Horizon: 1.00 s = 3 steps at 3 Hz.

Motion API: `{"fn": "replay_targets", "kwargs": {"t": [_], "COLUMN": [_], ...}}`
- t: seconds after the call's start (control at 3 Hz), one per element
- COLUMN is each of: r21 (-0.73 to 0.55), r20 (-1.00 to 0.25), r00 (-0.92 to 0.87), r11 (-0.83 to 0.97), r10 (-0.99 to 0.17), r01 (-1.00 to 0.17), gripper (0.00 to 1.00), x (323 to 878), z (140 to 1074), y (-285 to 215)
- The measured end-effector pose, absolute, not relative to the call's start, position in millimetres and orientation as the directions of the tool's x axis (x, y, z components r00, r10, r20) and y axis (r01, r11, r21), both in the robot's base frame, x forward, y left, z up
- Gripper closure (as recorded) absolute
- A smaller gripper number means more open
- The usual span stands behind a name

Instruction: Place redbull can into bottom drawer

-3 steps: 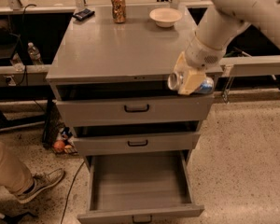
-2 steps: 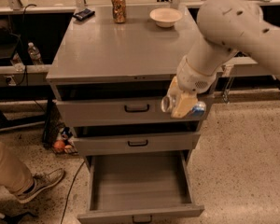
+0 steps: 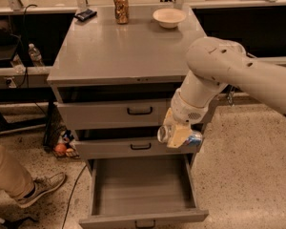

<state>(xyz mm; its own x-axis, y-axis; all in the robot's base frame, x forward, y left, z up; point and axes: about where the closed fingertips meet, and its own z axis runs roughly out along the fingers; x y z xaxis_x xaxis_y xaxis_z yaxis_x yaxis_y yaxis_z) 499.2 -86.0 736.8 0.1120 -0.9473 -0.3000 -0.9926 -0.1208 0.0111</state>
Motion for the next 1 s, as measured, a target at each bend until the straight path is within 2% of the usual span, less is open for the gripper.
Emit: {"fn": "replay_targets", "kwargs": {"t": [0.33,1.0], "r21": [0.011,0.11], "r20": [-0.3,-0.405], "r00": [0.112,0.023], "r11": [-0.121,-0.074], "r10": [-0.947,-0.914], "r01": [-0.993,-0.991], "gripper": [1.0,1.0], "x": [499,488], "z": [737,645], "y": [-86,-80]}}
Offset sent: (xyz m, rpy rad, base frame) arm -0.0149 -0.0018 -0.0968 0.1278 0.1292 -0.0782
